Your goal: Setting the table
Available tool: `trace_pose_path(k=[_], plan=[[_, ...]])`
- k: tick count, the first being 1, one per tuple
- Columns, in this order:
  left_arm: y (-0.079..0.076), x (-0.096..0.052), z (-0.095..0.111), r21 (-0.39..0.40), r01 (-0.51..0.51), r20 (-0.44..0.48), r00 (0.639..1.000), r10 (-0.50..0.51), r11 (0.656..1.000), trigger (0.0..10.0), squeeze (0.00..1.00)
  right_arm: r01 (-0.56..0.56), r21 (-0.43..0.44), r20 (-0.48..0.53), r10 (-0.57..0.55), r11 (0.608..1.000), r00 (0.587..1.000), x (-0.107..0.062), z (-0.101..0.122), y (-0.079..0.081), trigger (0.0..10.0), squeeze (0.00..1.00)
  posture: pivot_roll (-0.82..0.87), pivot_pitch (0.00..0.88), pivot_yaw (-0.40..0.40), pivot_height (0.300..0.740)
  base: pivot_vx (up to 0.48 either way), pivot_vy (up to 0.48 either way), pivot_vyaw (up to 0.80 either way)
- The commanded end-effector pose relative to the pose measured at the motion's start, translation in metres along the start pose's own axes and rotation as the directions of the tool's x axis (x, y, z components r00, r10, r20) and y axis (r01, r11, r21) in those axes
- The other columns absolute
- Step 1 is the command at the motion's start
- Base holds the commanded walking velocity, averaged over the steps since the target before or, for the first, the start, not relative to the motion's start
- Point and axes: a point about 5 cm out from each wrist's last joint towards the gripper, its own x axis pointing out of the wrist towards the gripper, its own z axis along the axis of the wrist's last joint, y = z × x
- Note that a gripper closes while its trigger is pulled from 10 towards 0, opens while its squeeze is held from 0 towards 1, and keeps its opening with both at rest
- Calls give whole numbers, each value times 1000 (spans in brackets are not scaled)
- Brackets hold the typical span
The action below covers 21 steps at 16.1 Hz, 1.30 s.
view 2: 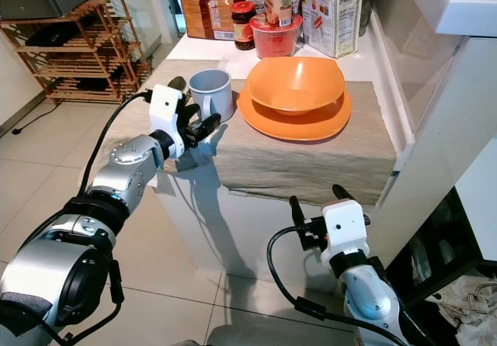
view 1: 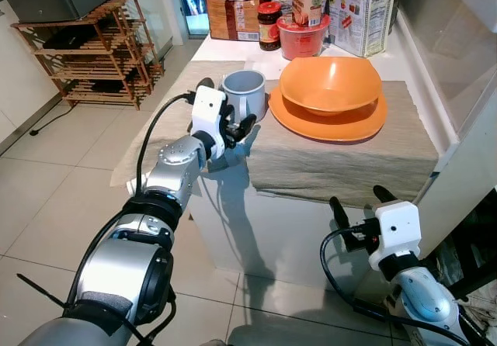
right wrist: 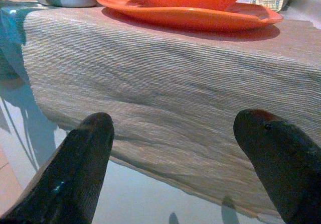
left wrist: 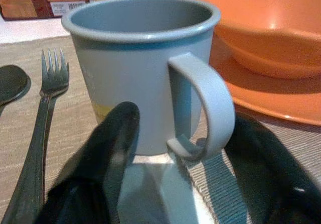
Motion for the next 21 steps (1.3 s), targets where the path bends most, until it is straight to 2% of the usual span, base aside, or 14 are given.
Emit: trace_pose_path(k=[1, 12, 21], plan=[[2, 2, 7, 17, -4, 12, 1000, 4, 1000, 0, 0, -8, 2, 0, 8, 1000, 1000, -1, 3, 2, 10000, 0, -159, 20, 132, 740, 0, 0, 0], [3, 3, 8, 42, -16, -13, 1000, 17, 999, 0, 0, -17, 2, -10, 17, 1000, 1000, 0, 0, 4, 10000, 0, -153, 17, 128, 740, 0, 0, 0], [1, 3, 19, 74, -5, 51, 999, 1, 997, 0, 0, -33, -1, -18, 33, 999, 999, 3, -4, 6, 10000, 0, -139, 0, 116, 740, 0, 0, 0]])
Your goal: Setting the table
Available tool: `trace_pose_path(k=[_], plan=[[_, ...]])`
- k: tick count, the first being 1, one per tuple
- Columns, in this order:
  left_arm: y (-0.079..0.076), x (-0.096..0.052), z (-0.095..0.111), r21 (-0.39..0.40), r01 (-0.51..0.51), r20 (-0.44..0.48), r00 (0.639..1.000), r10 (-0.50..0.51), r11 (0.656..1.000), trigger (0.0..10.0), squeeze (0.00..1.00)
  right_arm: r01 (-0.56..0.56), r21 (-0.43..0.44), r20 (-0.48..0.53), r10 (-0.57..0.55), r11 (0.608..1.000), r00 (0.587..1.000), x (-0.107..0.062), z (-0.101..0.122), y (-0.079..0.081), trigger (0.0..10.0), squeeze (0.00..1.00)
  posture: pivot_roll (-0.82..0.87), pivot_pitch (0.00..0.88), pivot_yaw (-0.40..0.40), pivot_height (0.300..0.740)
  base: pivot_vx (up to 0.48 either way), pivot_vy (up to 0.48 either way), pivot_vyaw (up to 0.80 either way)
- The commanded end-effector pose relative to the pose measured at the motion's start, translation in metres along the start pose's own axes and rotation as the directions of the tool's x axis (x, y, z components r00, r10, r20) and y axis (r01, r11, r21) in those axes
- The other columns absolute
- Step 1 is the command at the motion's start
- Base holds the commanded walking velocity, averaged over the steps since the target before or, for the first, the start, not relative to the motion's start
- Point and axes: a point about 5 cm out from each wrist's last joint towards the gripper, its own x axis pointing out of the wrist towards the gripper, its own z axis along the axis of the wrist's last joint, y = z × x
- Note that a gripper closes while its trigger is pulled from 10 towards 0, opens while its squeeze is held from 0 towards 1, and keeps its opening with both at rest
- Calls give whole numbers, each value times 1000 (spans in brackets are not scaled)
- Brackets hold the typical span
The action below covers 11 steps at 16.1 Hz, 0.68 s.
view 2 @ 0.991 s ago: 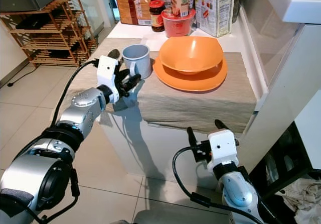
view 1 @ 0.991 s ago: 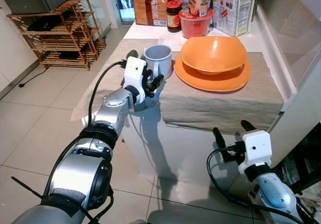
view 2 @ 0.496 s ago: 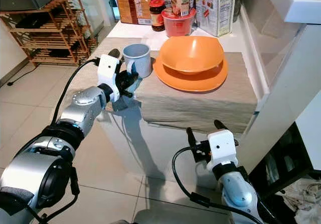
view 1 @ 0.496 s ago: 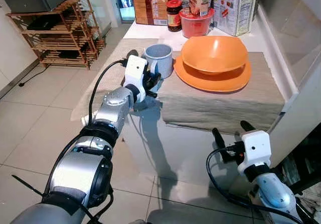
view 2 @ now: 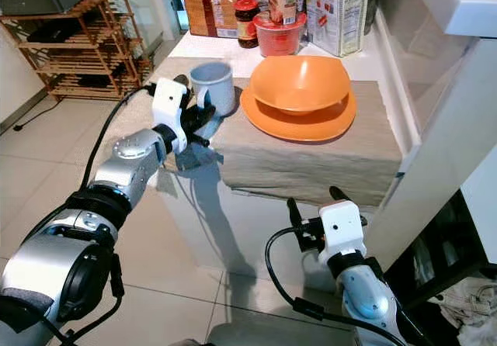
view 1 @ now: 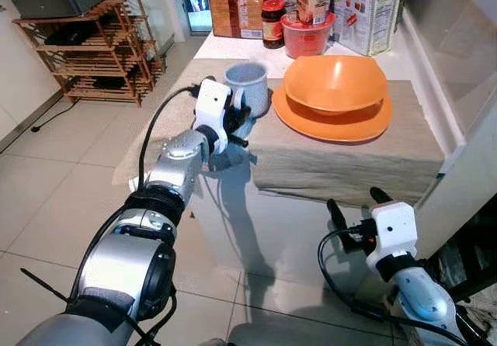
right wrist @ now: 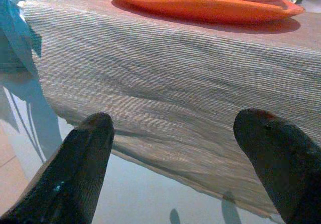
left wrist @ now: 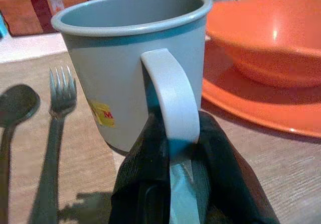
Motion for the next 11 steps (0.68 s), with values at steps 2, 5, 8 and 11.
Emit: trace_pose_path(k=[2, 5, 8, 11], plan=[[6, -3, 10, 47, -16, 57, 998, 13, 999, 0, 0, -19, -3, -1, 19, 1000, 1000, 3, -1, 3, 10000, 0, -136, 0, 115, 740, 0, 0, 0], [3, -5, 27, 72, 0, 143, 990, -10, 997, 0, 0, -14, -1, 3, 14, 1000, 1000, 4, -1, 3, 10000, 0, -126, 0, 112, 740, 0, 0, 0], [-2, -13, 42, 66, 53, 224, 972, -67, 996, 0, 0, -11, 2, 10, 11, 1000, 1000, 9, 0, 3, 10000, 0, -114, 0, 112, 740, 0, 0, 0], [-4, -30, 50, 105, 57, 266, 960, -83, 993, 0, 0, -17, 4, 17, 17, 1000, 1000, 15, 0, 4, 10000, 0, -94, 0, 107, 740, 0, 0, 0]])
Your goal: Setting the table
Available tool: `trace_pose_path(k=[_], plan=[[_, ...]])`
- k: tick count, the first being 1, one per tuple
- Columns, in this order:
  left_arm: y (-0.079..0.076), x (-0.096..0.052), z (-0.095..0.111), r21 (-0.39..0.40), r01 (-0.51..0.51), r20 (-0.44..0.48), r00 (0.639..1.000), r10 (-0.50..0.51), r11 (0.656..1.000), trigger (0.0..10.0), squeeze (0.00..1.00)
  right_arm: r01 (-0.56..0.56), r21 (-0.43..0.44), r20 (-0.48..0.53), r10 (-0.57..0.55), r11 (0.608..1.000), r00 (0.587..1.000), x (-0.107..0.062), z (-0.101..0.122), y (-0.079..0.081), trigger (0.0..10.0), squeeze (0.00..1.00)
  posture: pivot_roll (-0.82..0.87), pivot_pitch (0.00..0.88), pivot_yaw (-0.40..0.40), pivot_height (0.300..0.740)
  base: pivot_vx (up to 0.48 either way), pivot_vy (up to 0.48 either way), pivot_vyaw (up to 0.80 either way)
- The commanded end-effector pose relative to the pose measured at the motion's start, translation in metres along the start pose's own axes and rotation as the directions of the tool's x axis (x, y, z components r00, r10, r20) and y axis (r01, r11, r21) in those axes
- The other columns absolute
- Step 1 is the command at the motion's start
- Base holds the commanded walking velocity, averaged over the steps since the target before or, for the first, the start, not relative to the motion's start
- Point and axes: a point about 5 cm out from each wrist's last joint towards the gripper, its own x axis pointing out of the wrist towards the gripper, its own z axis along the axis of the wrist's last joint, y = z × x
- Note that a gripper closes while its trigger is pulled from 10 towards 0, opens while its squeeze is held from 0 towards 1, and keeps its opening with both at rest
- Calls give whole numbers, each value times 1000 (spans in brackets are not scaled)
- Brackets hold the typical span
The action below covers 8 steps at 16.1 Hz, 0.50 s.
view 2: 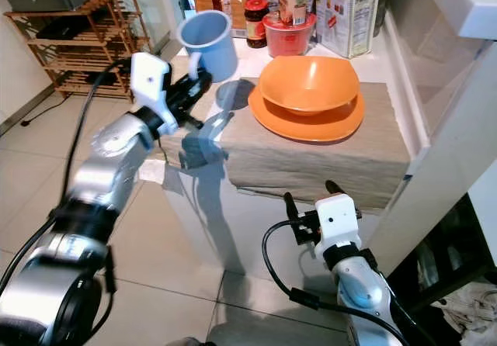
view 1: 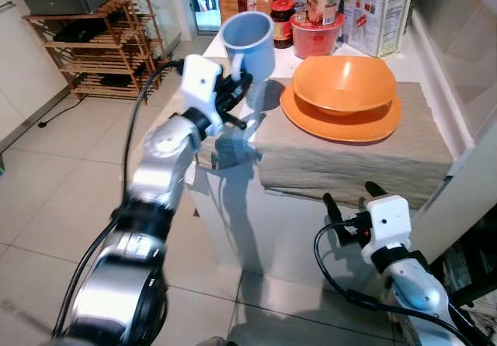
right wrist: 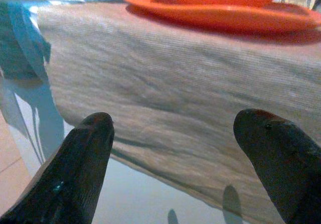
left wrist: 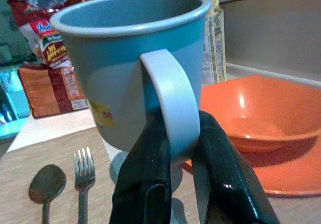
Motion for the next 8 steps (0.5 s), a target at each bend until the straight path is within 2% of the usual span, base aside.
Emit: trace_pose_path(k=[1, 4, 6, 8], plan=[[1, -6, 9, 23, 6, 13, 1000, -7, 1000, 0, 0, -10, -1, 10, 10, 1000, 1000, 4, 1, 3, 10000, 0, -84, 0, 103, 740, 0, 0, 0], [5, -27, 11, 37, -18, -4, 1000, 18, 999, 0, 0, -14, -4, 20, 14, 1000, 1000, 11, 1, 3, 10000, 0, -66, 0, 94, 740, 0, 0, 0], [8, -54, 11, 18, -39, -38, 998, 40, 999, 0, 0, 32, 0, 48, -32, 999, 998, 23, 8, -5, 10000, 0, -43, 0, 80, 740, 0, 0, 0], [12, -70, 7, 11, -91, -60, 994, 91, 996, 0, 0, 39, 12, 67, -40, 999, 997, 28, 12, -7, 10000, 0, -35, 0, 75, 740, 0, 0, 0]])
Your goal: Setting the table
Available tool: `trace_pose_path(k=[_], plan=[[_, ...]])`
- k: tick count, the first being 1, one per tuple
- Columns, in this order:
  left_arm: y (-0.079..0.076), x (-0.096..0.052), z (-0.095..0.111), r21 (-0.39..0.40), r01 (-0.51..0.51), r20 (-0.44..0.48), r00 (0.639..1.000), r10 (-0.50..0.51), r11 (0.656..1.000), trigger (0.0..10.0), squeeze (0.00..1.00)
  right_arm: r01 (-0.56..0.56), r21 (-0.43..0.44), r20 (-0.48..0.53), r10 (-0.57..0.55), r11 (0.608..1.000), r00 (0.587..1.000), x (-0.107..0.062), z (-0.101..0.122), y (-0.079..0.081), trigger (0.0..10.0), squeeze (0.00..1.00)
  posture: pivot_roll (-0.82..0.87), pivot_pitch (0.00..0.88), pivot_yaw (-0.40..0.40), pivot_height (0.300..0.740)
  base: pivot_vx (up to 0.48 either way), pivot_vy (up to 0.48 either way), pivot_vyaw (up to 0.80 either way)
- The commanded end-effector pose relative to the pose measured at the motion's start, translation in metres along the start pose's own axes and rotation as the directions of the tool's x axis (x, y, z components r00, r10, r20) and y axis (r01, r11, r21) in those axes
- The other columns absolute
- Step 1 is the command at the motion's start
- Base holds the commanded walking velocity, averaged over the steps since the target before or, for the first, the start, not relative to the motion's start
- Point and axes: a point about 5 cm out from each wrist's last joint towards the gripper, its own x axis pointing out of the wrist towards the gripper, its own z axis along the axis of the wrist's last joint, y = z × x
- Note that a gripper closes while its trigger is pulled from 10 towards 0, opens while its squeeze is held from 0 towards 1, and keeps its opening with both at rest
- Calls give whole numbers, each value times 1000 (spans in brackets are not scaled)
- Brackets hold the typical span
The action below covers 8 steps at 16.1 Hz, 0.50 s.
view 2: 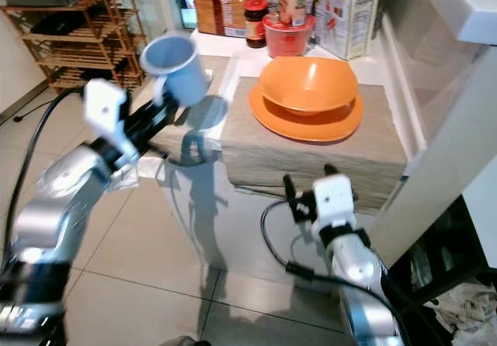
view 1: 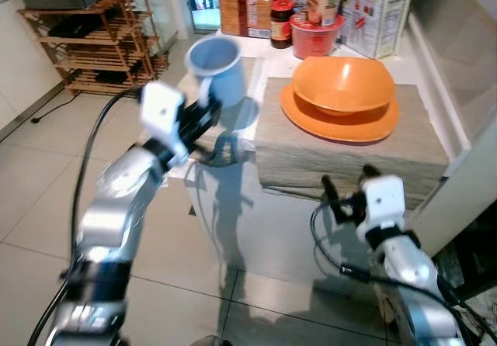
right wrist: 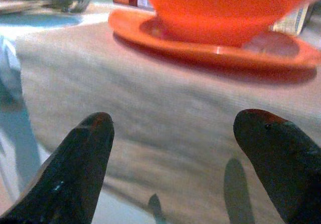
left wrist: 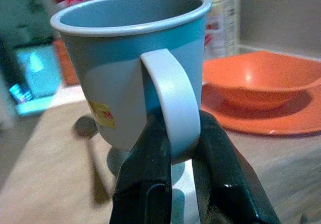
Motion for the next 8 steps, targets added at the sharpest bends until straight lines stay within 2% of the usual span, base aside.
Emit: trace_pose_path(k=[1, 4, 7, 8], plan=[[5, -7, 6, 7, -28, 11, 1000, 28, 1000, 0, 0, -3, 8, 9, 3, 1000, 1000, 2, 1, 1, 10000, 0, -30, 0, 72, 740, 0, 0, 0], [-3, -33, -8, -33, -59, -51, 997, 57, 998, 0, 0, -4, 10, 14, 4, 1000, 1000, 6, 0, -1, 10000, 0, -6, 0, 63, 740, 0, 0, 0], [-30, -53, -29, -83, -20, -128, 992, 10, 996, 0, 0, -11, 18, 9, 11, 1000, 1000, 6, -1, 2, 10000, 0, -3, 0, 62, 740, 0, 0, 0], [-36, -57, -36, -106, -15, -148, 989, 0, 994, 0, 0, -21, 20, 0, 21, 1000, 1000, 6, -2, 3, 10000, 0, -5, 0, 62, 740, 0, 0, -781]])
